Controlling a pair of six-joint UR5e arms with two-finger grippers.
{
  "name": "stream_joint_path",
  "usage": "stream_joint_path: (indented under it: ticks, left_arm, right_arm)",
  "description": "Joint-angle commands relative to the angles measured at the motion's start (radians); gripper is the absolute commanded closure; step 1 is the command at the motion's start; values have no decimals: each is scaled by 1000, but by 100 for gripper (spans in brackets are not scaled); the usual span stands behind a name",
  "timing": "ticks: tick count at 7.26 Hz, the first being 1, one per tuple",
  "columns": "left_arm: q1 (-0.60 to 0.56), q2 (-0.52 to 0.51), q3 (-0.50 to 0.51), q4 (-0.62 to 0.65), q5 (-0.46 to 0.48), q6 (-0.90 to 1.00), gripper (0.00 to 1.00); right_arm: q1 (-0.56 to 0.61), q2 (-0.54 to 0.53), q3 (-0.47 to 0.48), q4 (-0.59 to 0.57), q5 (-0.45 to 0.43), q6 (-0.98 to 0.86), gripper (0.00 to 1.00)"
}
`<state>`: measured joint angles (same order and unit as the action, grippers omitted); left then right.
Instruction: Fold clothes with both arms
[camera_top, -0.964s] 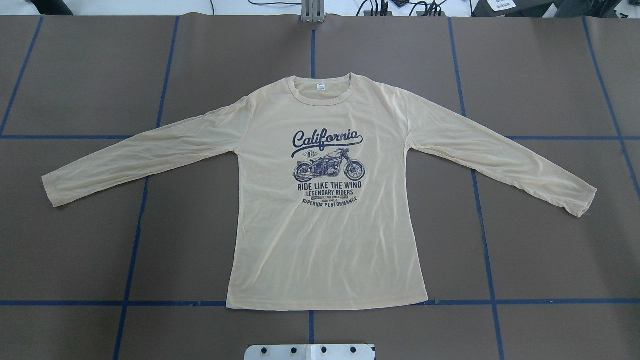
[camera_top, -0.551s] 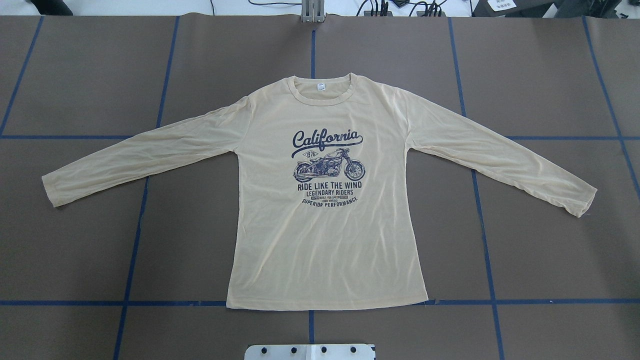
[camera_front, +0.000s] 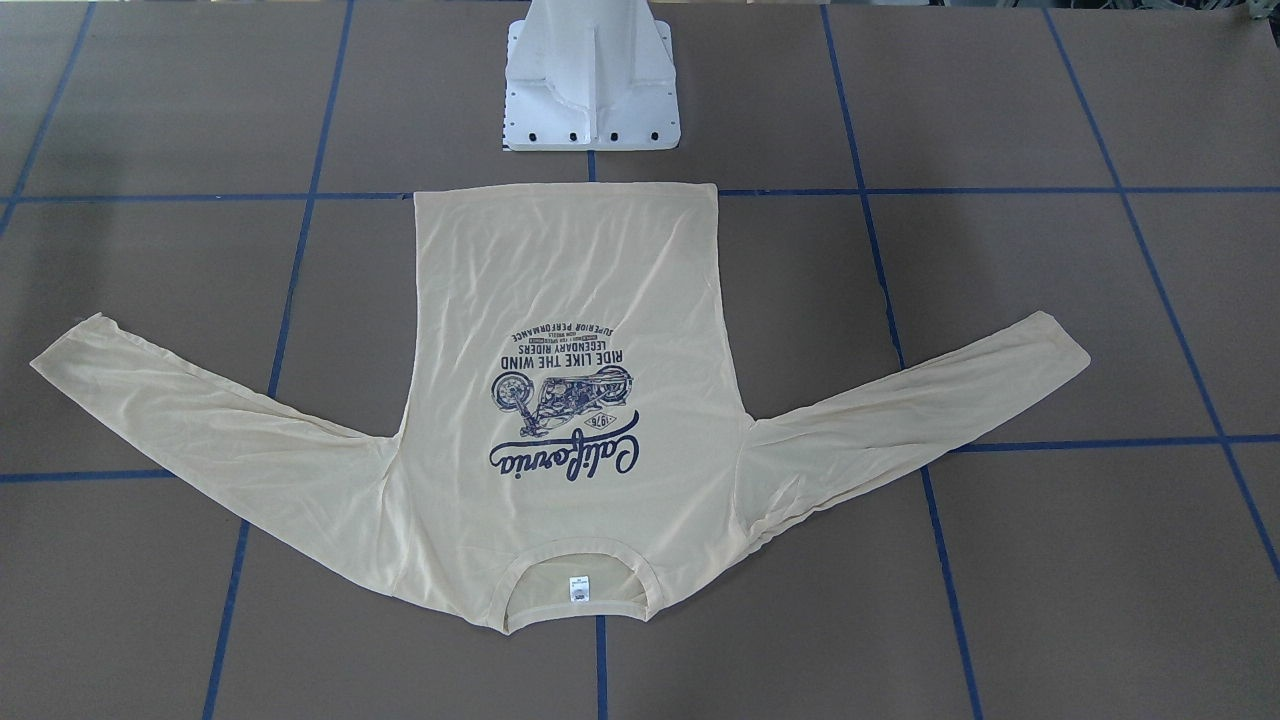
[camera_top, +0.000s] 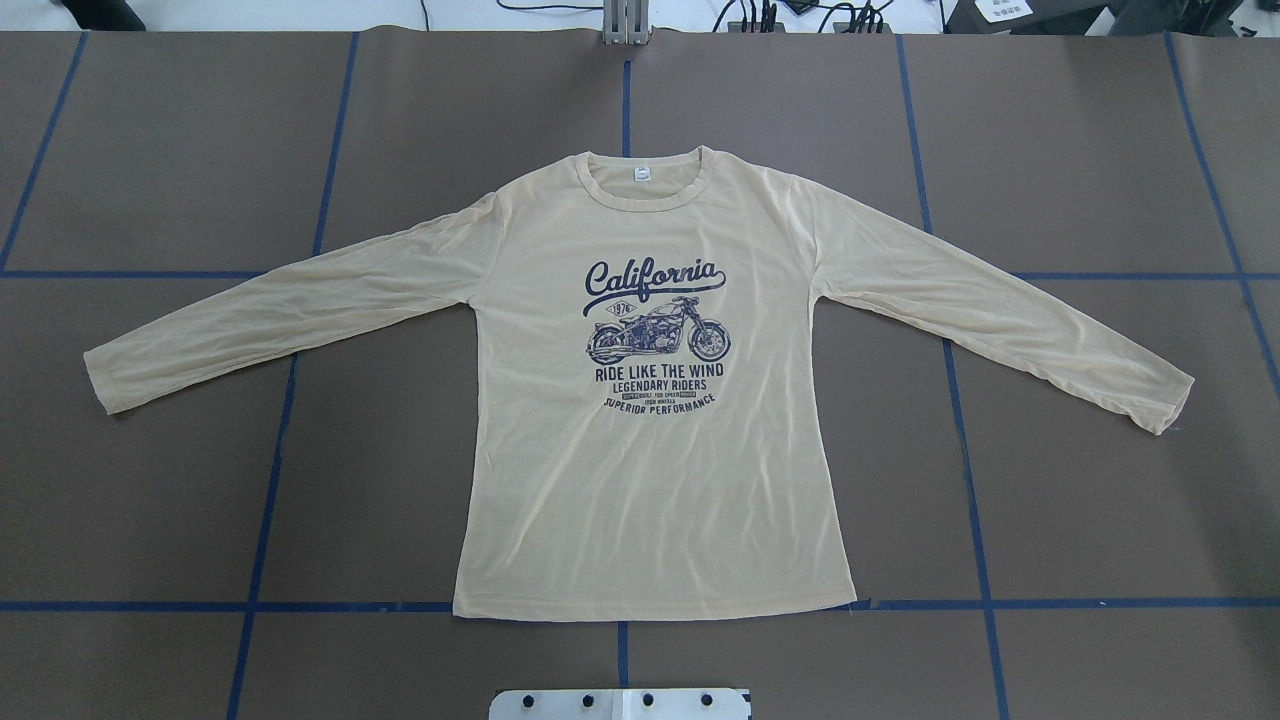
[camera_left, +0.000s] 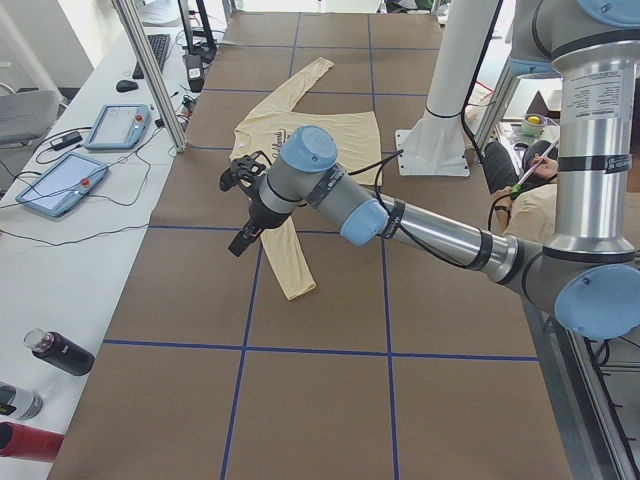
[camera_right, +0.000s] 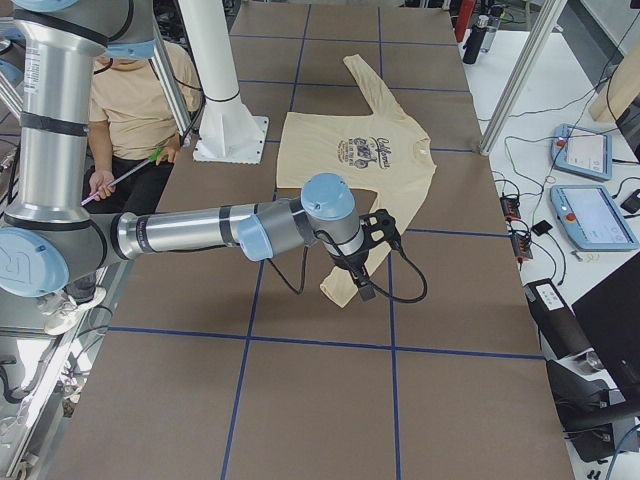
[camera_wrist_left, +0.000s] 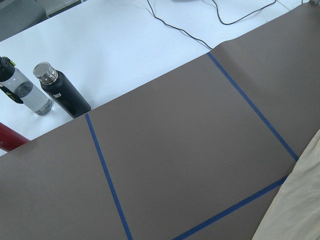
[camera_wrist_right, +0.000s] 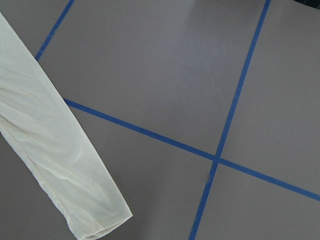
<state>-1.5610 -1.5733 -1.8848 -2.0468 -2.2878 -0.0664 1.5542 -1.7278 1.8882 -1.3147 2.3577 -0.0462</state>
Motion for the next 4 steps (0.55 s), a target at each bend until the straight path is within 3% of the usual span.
stream_joint_path:
  ticks: [1, 4]
  left_arm:
    - [13, -2, 18, -60, -1, -4, 0]
    - [36, 4, 26, -65, 1, -4, 0]
  right_arm:
    - [-60, 28, -8, 0, 6, 122, 0]
    - [-147, 39, -9, 12, -1, 282, 2]
